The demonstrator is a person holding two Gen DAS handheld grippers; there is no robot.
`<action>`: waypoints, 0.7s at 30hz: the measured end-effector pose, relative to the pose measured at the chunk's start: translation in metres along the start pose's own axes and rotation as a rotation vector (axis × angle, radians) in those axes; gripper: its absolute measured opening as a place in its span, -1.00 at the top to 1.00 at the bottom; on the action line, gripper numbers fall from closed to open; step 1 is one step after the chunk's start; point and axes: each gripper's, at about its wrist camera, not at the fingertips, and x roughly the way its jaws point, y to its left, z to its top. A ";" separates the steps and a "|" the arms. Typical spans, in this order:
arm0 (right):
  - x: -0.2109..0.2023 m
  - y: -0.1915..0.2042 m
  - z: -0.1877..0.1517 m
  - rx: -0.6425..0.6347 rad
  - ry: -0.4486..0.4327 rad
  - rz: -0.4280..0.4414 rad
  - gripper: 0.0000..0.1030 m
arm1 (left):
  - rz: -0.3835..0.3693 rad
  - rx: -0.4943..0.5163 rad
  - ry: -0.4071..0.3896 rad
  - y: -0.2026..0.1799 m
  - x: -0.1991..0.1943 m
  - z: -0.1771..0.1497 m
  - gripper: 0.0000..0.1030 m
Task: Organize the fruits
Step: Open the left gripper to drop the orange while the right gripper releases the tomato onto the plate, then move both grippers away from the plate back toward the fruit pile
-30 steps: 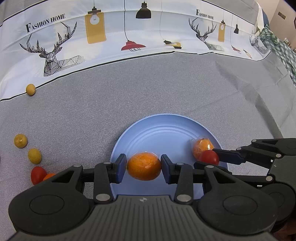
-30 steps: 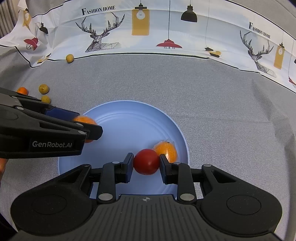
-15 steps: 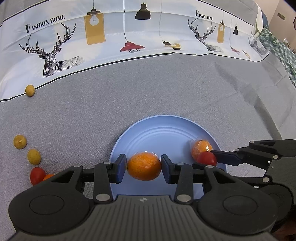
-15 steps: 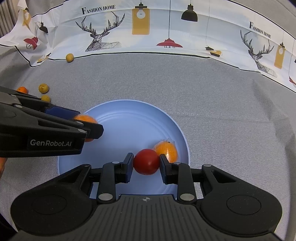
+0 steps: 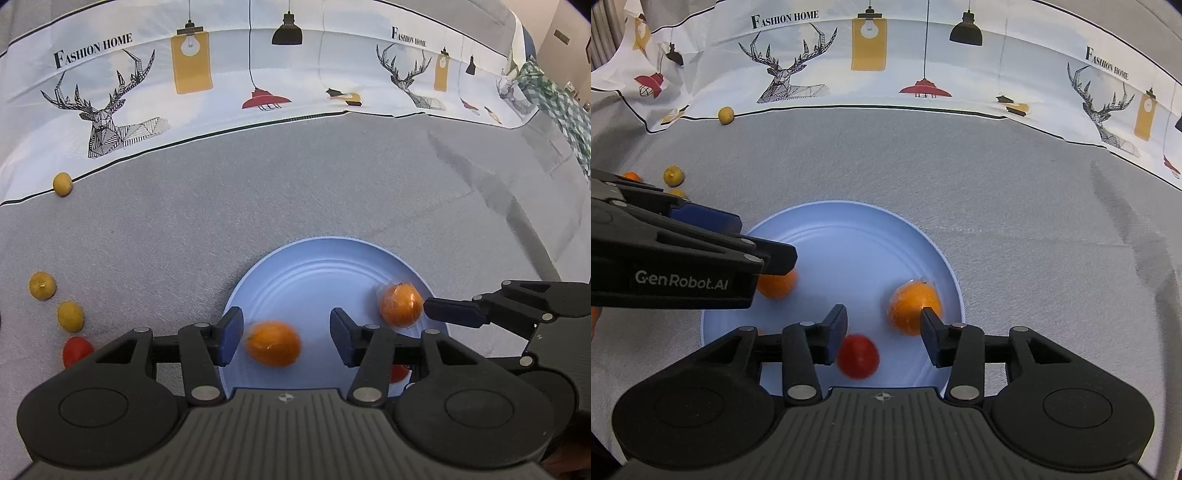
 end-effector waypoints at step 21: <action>0.000 0.008 0.006 -0.008 -0.028 0.000 0.11 | 0.003 -0.038 -0.052 0.017 -0.016 0.011 0.24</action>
